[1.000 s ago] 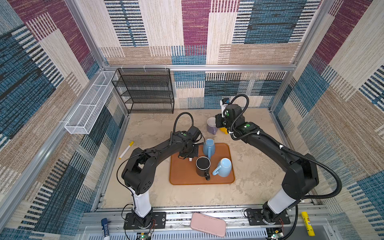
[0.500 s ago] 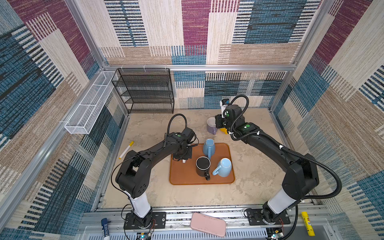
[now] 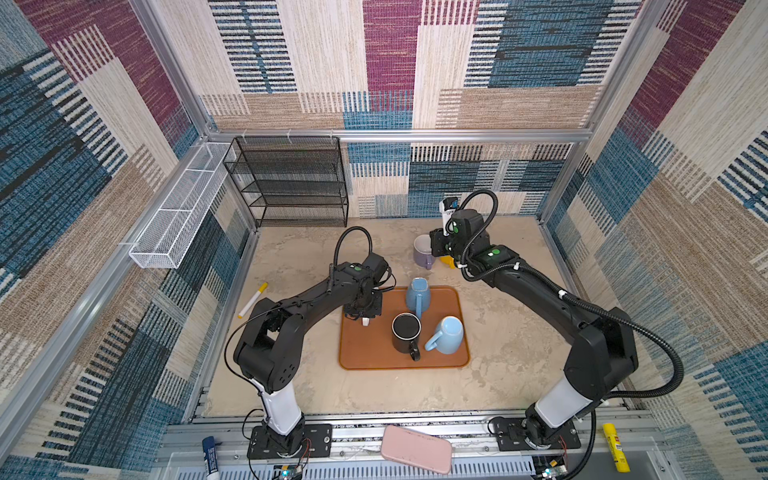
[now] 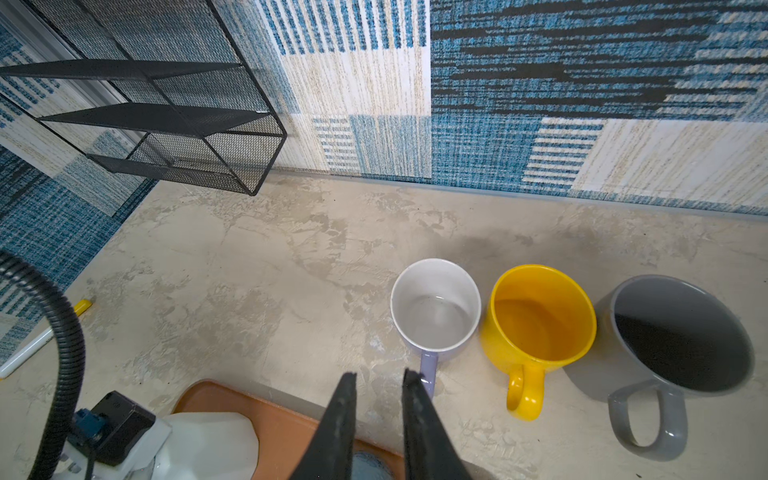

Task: Turn the mug right side up
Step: 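Grasp the white mug's base with the left gripper and lift it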

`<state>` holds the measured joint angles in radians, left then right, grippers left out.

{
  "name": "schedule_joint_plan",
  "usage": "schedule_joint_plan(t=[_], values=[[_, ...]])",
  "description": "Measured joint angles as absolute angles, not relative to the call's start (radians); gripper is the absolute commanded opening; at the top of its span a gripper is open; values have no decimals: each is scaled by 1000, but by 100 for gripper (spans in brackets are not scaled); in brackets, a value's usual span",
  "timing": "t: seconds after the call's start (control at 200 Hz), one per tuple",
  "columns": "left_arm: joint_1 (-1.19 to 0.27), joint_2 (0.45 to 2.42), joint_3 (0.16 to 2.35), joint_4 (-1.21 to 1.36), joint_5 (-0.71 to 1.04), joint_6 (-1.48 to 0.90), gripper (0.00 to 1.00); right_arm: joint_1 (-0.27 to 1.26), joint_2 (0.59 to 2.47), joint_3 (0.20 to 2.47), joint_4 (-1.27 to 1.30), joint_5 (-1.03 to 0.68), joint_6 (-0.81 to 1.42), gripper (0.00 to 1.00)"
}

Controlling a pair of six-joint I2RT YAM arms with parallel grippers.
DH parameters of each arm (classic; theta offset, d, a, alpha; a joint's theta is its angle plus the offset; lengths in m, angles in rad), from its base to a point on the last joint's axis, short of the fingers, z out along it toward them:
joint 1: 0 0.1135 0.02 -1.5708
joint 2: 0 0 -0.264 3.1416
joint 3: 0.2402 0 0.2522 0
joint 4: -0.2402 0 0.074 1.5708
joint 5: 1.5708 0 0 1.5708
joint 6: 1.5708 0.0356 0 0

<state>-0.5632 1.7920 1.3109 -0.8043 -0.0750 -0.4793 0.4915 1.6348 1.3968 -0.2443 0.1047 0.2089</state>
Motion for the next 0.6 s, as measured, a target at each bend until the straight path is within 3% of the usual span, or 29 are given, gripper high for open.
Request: schedule_joint_plan(t=[0.23, 0.596], values=[[-563, 1808, 1327, -806, -75, -479, 20, 492, 1635, 1402, -245, 105, 208, 24], [-562, 1820, 1336, -807, -98, -479, 5, 492, 1635, 1403, -245, 105, 205, 24]])
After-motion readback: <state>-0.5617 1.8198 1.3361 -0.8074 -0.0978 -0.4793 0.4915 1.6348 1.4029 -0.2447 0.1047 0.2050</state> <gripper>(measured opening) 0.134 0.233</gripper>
